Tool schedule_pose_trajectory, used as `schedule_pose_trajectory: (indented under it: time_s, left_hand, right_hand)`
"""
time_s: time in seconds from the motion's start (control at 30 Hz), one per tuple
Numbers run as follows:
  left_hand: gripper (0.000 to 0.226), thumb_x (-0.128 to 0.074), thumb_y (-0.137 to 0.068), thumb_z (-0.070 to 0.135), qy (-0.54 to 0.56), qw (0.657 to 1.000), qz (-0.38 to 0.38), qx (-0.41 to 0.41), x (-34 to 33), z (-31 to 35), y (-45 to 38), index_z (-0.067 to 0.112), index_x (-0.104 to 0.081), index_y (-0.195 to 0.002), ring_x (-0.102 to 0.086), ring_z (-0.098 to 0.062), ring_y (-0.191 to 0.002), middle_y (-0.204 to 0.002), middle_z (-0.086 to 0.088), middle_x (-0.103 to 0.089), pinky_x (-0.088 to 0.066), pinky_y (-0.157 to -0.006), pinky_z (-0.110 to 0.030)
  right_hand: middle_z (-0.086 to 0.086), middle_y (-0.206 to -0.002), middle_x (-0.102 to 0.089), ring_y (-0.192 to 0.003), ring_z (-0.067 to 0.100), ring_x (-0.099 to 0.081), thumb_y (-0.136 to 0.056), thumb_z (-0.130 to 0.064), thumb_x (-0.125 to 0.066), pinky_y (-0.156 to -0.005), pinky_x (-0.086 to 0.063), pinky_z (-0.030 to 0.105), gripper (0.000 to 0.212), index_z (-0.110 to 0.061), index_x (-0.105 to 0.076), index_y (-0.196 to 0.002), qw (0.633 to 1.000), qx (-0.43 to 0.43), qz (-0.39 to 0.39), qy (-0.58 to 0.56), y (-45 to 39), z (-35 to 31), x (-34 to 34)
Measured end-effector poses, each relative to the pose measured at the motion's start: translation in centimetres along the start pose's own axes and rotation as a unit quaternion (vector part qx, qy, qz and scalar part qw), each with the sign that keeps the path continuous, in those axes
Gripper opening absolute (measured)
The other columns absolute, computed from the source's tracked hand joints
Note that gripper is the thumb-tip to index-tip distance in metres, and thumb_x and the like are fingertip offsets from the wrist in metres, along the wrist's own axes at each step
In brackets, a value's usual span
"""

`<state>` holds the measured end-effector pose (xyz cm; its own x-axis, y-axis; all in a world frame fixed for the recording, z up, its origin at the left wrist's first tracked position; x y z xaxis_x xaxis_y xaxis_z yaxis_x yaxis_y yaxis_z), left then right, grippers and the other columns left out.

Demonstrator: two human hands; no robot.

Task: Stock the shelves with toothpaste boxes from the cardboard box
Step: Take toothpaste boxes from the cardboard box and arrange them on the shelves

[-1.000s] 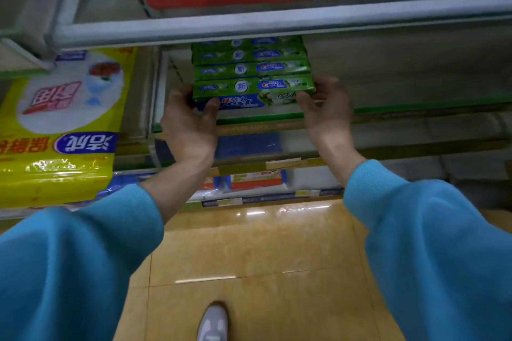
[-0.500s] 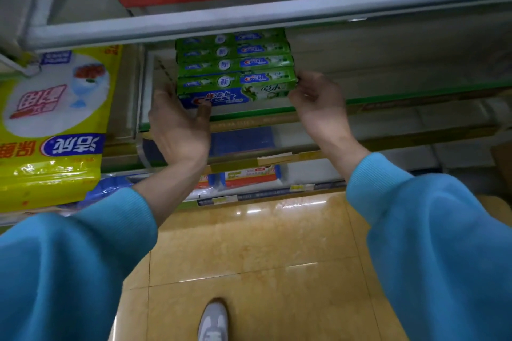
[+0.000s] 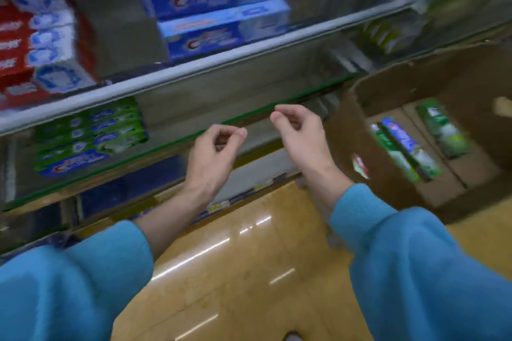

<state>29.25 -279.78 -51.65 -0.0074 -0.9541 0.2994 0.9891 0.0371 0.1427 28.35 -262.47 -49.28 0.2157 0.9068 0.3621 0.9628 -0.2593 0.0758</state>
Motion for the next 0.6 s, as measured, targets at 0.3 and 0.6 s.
schedule_pose_trajectory:
  time_s: [0.3, 0.6]
  left_hand:
    - [0.019, -0.063, -0.095, 0.043, -0.056, 0.992, -0.046, -0.103, -18.9, 15.8, 1.5, 0.025, -0.070, -0.093, -0.064, -0.010, -0.094, -0.098, 0.008, -0.071, -0.052, -0.084, -0.034]
    - [0.051, -0.062, -0.092, 0.054, -0.138, 0.976, -0.145, -0.088, -31.5, 20.6, -1.4, 0.020, -0.063, -0.130, -0.061, -0.015, -0.114, -0.125, 0.004, -0.066, -0.047, -0.103, -0.036]
  right_hand:
    - [-0.002, -0.099, -0.072, -0.091, 0.005, -0.065, -0.094, -0.025, -0.063, -0.076, -0.048, 0.009, 0.022, -0.014, -0.070, -0.111, 0.985, -0.054, 0.142, -0.076, -0.5, 0.5, 22.6]
    - [0.014, -0.115, -0.065, -0.110, 0.034, -0.060, -0.096, -0.031, -0.051, -0.097, -0.048, 0.041, 0.030, -0.006, -0.060, -0.111, 0.919, -0.292, 0.250, -0.090, -4.0, 8.3, 33.5]
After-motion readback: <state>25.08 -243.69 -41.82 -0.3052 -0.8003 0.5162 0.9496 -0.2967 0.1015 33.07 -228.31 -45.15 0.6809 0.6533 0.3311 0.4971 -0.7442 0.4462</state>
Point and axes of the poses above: each hand's wrist, its own y-axis away from the middle knuckle, its own x-axis out of the back of the hand, z = x × y, the point moved 3 cm from there along -y, towards the middle knuckle
